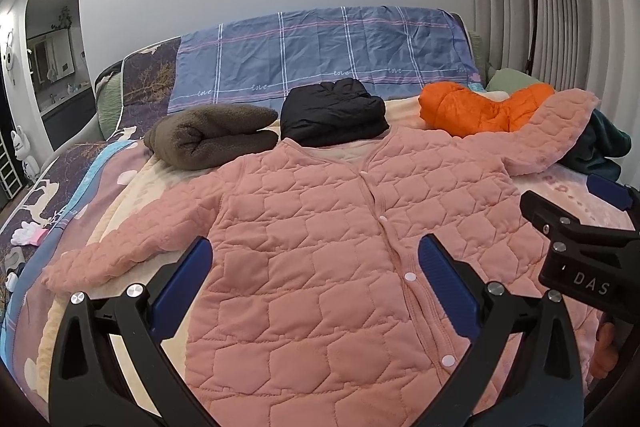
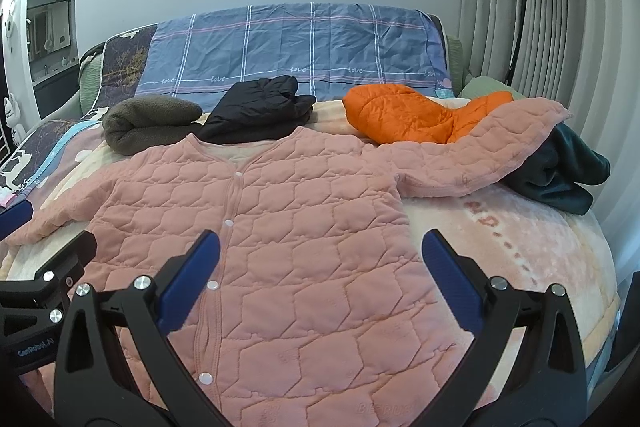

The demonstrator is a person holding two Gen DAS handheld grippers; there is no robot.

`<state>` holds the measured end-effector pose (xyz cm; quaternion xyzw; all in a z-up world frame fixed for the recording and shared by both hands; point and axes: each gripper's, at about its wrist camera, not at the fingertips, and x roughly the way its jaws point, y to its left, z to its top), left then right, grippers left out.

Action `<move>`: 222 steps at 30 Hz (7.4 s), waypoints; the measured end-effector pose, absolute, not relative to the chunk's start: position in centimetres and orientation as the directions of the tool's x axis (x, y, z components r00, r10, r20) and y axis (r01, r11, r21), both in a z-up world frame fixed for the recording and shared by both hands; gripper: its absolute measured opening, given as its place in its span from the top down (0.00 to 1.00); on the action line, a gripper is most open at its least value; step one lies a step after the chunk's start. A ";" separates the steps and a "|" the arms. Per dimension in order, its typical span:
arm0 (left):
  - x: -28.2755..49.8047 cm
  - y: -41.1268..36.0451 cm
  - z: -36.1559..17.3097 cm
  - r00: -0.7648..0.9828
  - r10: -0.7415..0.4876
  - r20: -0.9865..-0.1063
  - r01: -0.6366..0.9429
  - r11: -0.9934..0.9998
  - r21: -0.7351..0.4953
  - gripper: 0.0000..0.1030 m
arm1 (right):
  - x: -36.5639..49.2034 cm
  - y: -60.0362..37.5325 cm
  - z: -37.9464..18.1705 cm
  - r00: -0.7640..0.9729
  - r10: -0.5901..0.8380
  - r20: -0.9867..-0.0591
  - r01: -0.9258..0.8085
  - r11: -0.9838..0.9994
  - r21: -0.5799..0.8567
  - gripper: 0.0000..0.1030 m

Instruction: Fold large clothes

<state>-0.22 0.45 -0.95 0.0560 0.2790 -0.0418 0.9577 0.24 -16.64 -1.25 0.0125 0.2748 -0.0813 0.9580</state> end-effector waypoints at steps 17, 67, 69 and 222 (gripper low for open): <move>-0.4 0.2 -1.2 0.836 -0.063 -0.544 0.132 0.987 0.088 0.01 | 0.4 -16.5 -1.5 0.830 -0.150 -0.537 0.166 0.986 -0.018 0.02; 3.7 30.9 -10.8 0.731 -0.120 -0.671 -0.397 0.725 -0.562 0.46 | 2.7 -16.9 -4.5 0.765 -0.120 -0.632 0.154 0.988 -0.001 0.02; 4.3 34.5 -11.9 0.712 -0.080 -0.698 -0.473 0.680 -0.560 0.45 | 2.9 -17.5 -5.0 0.753 -0.090 -0.652 0.145 0.989 0.031 0.02; 19.4 4.8 -11.7 0.711 -0.117 -0.694 0.156 0.988 -0.007 0.41 | 24.7 -20.0 -2.1 0.678 0.575 -0.458 -0.239 0.761 0.603 0.88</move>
